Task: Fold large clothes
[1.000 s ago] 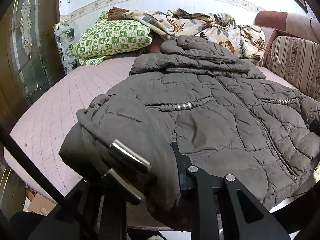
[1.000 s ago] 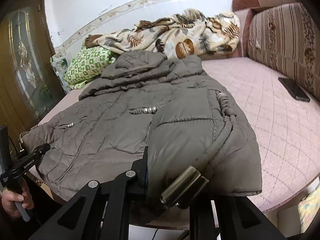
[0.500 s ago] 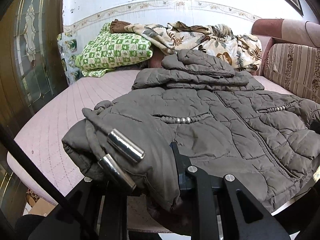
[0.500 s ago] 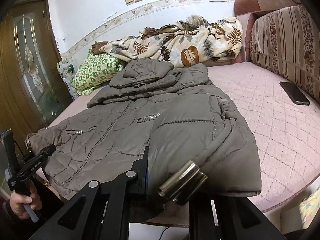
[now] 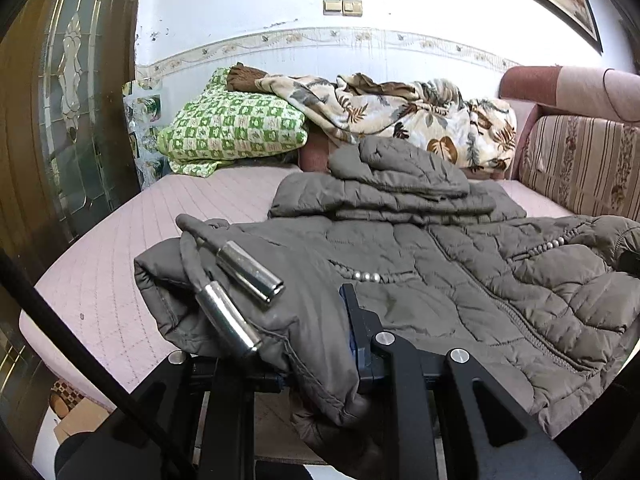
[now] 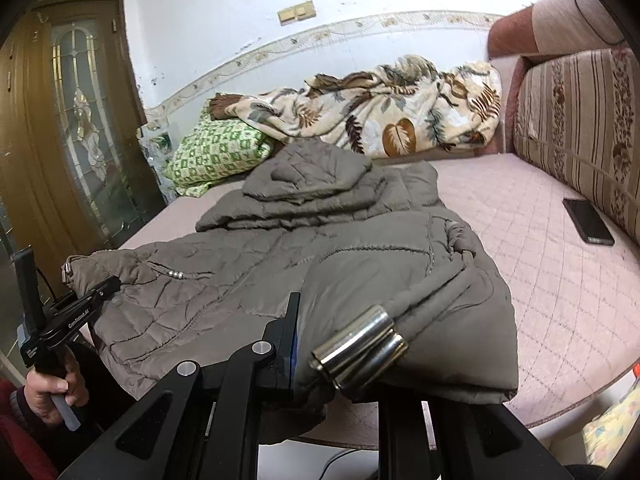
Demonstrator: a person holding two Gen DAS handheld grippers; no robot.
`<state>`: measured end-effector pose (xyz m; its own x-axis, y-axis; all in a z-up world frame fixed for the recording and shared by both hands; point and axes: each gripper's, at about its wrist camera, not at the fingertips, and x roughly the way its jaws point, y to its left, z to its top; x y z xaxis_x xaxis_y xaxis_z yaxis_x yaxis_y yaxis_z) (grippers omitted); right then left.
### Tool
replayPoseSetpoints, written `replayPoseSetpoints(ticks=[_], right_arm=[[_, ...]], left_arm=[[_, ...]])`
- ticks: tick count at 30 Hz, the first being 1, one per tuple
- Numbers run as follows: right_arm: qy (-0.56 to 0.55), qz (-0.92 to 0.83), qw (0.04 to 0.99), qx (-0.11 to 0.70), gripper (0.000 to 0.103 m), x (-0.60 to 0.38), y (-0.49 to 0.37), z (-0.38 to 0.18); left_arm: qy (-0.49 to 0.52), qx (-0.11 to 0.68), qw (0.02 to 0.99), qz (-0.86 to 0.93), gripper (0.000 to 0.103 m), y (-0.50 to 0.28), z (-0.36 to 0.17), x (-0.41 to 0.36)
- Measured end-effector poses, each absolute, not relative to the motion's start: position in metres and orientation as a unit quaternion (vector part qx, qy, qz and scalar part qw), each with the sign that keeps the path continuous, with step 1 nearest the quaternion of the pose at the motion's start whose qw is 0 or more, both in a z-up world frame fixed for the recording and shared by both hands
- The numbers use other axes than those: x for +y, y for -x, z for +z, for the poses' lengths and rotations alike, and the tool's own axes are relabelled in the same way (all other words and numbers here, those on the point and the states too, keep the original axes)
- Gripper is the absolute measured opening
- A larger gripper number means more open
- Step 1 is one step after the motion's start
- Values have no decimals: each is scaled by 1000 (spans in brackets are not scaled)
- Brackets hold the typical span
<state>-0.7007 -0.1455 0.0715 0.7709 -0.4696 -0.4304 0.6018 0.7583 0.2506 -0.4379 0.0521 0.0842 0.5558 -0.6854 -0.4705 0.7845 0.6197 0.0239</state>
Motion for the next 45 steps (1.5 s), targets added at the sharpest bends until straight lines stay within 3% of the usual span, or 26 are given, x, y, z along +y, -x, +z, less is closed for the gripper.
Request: replayPoseSetpoints(ticks=[26,33,45], right_arm=[[-171,-263,942,119,17,-151,709,129],[-181,-256,945,91,17,-177,696,160],[-226,-254,937,78,18,-275,635,210]], left_arm=[[-78,171,880,-436,22,419,150,56],[-66,168,881,-438,22,399,183,27],[-46,219,865,-450,33,319,228,-78]])
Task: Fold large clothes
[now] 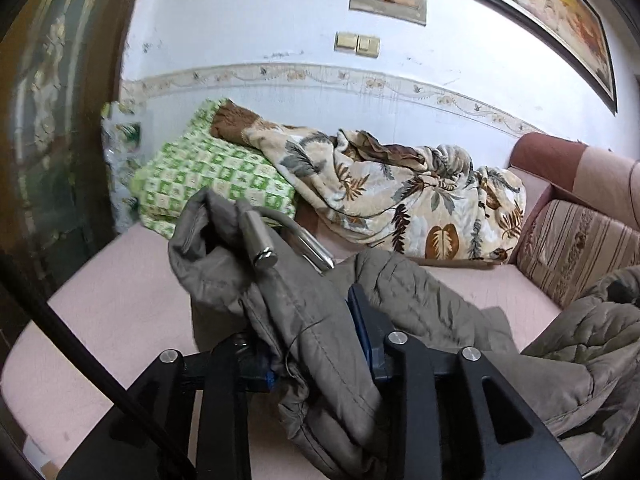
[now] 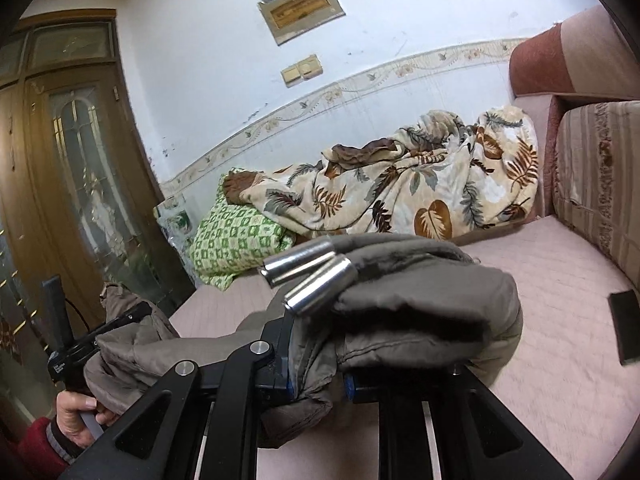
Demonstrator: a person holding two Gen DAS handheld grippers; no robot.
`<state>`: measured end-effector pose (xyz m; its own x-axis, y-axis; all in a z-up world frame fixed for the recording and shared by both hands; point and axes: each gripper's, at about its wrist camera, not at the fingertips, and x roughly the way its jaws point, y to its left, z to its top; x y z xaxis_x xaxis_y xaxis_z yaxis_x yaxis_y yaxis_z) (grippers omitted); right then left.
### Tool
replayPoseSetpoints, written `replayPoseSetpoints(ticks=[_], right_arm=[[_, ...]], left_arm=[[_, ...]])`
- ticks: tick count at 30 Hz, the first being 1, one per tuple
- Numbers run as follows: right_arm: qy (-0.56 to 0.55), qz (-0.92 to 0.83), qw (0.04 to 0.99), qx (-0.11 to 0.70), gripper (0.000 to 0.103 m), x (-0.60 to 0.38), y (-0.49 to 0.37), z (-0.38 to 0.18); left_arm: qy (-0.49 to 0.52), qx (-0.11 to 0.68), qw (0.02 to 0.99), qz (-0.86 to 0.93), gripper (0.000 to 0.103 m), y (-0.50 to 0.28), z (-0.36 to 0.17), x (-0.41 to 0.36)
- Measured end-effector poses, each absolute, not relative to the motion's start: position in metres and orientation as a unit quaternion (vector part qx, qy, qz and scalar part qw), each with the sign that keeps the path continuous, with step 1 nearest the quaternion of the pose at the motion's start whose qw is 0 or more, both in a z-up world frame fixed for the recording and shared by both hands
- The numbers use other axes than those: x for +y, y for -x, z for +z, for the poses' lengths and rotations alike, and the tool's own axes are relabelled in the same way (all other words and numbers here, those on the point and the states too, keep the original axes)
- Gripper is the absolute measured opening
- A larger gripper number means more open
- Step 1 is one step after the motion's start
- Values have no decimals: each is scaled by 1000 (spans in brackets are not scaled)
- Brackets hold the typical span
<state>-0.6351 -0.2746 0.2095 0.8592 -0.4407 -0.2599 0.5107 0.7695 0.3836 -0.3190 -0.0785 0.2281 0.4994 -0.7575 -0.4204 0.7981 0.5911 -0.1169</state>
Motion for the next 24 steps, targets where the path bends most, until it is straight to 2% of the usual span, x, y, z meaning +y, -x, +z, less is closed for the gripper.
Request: replayPoseSetpoints(ticks=[6,8,10,12,20,24], right_arm=[[-274,-255,923,90,18,-347,586,214],[-290,-260,915,99,19,-374,568,212],[-303,-265,909,107,19,-394,555,208],[-319,-271,901,117,19,-418,542,199],[-365,-306,864,162,21,-485,504,154],[-427,-292,837,177,38,-512,495,131]], left_arm=[[-29,277,850,-447,44,257,230,-148],[-15,302,841,-449,50,234,228,-166],[-1,313,842,-439,64,213,229,-174],[11,311,846,-433,69,198,232,-176],[5,274,876,-396,70,167,236,-162],[-7,284,871,-401,70,168,223,-160]])
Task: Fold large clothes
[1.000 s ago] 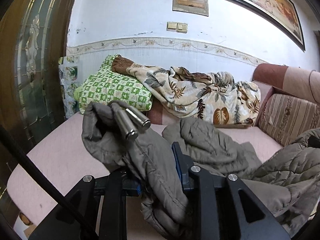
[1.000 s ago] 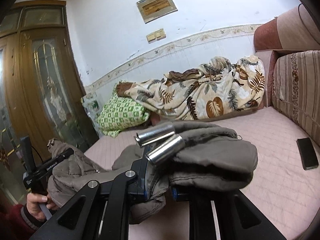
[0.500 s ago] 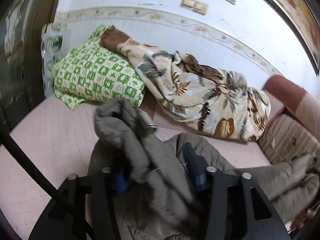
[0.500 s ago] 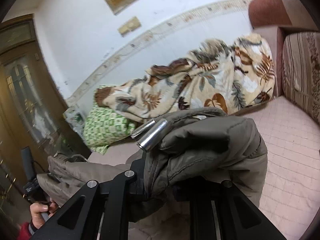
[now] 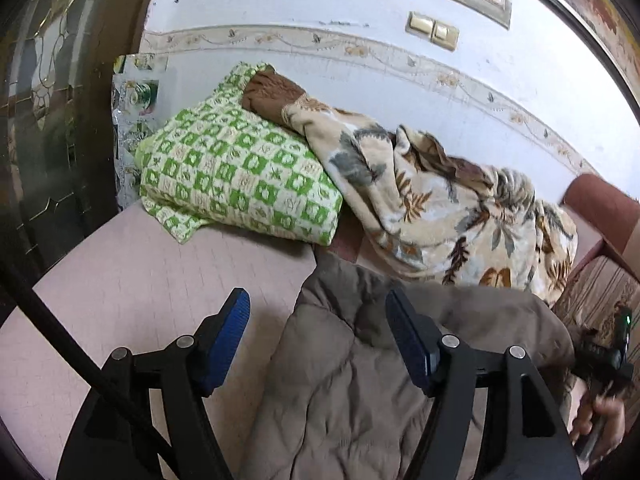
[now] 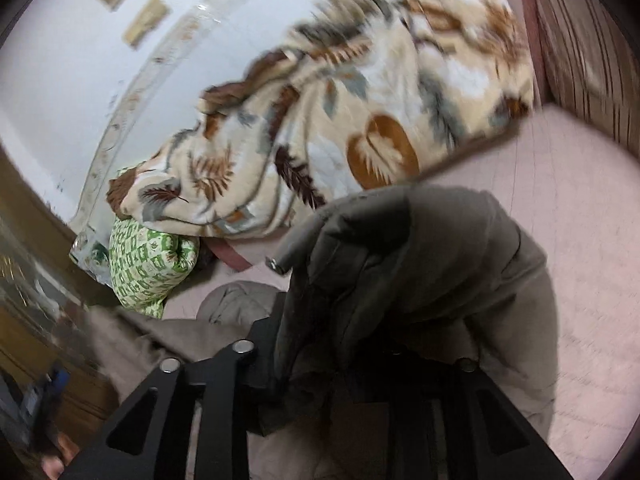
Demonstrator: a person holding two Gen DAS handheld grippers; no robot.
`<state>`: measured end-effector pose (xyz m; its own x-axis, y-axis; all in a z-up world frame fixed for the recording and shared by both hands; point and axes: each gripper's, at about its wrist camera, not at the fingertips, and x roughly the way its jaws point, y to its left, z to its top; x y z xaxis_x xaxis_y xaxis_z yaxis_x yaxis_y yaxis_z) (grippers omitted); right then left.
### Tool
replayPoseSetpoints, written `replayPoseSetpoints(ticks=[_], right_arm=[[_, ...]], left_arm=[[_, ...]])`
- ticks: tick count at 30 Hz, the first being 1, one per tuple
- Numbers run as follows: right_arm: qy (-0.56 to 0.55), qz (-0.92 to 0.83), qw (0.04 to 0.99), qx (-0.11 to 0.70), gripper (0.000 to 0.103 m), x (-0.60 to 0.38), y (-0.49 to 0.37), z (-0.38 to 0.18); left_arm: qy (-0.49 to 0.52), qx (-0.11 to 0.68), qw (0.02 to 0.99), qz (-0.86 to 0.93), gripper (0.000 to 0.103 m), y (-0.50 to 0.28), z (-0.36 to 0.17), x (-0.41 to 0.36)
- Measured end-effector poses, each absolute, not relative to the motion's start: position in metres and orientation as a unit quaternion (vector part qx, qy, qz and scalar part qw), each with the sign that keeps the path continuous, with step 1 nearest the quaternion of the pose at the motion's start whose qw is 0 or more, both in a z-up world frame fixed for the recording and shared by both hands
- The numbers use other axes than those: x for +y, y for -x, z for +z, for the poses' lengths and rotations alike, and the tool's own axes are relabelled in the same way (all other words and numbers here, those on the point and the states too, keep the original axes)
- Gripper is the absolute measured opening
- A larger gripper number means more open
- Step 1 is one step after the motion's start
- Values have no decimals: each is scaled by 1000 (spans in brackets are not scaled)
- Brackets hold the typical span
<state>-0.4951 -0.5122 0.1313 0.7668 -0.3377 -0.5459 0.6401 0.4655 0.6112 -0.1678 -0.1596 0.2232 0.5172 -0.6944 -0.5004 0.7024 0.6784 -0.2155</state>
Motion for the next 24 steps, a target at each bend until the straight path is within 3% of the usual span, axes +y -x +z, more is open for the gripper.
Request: replayPoseSetpoints(ticks=[6,12,17,24], right_arm=[[-420,-281,850,149,55,-498,516,146],[-347,-291,879,148,62,-445,547,166],[-291,-307,892,160,65,-391,550,143],[-240,-322,889,220,65,-392,505,102]], left_arm=[[-48,280,861,-422,70,194,205,-170],[-81,285,834,-465,70,239,182,-190],[-132,287,812,-490,70,283,148,-227],[-167,322,809,-462,70,292,93,-277]])
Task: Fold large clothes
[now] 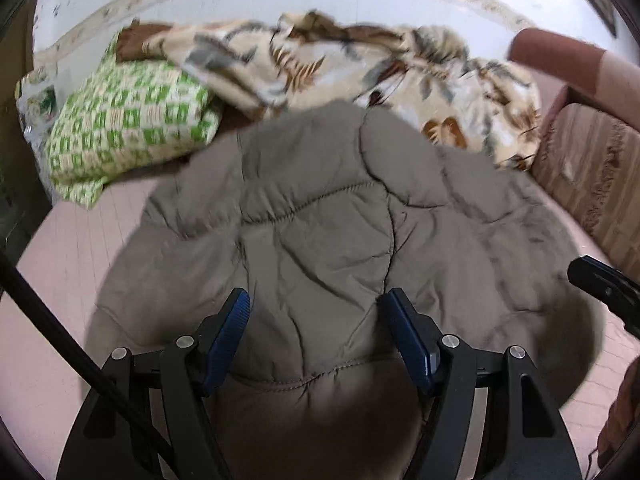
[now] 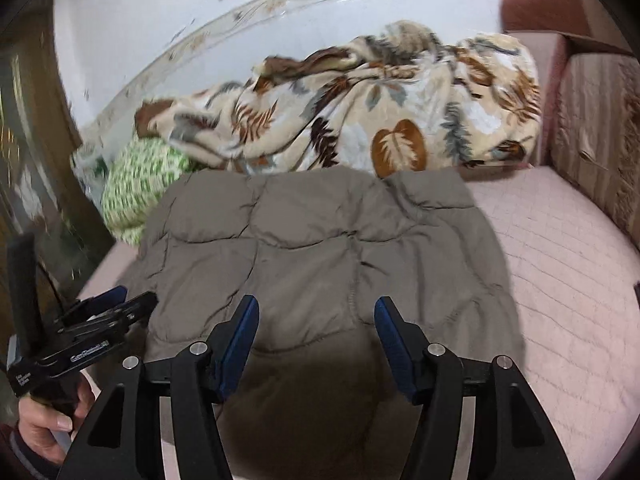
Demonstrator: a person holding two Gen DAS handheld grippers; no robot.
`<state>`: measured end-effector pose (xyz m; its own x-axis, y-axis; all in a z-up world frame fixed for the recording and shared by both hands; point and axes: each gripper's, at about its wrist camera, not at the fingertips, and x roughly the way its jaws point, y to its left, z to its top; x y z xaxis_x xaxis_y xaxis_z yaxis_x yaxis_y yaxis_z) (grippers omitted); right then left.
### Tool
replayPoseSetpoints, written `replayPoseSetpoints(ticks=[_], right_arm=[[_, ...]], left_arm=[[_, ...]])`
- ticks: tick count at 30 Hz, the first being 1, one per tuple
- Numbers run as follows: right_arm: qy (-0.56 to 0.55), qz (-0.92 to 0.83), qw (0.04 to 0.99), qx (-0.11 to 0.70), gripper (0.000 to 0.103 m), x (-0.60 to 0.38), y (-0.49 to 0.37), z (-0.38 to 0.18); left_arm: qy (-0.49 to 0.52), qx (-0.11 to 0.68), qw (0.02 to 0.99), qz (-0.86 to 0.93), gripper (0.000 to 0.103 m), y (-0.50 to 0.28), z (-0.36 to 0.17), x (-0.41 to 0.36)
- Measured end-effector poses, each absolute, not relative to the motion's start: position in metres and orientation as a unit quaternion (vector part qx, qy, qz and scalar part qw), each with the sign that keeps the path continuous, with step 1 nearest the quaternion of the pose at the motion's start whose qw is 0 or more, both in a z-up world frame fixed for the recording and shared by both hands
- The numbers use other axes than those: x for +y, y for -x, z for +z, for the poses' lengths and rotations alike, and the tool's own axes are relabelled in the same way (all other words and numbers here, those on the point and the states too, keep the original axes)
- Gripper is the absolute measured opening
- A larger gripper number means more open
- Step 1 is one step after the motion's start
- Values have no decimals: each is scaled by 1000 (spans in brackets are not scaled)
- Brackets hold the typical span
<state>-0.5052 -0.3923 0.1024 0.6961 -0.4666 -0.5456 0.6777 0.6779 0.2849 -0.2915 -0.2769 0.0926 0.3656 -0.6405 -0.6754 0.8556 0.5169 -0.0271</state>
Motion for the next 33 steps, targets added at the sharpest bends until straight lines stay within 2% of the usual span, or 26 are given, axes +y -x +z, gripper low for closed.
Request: replayPoseSetpoints(ticks=[10,22,29,33], right_arm=[[-267,-346,851,290,65,-426,477,57],[-279,-346,837,320,68,-436,468,35],[-295,-344,844,286,69,-425,485,59],[-288,-349,855,252,69,-413,509,82]], left_arm=[[-167,365,792,-460,82,262,61,-305],[-193,392,779,-449,89,249,47,-323],[-185,362,795,-450,89,264,78,-297],[-177,333,820,-431,89,266,104,-255]])
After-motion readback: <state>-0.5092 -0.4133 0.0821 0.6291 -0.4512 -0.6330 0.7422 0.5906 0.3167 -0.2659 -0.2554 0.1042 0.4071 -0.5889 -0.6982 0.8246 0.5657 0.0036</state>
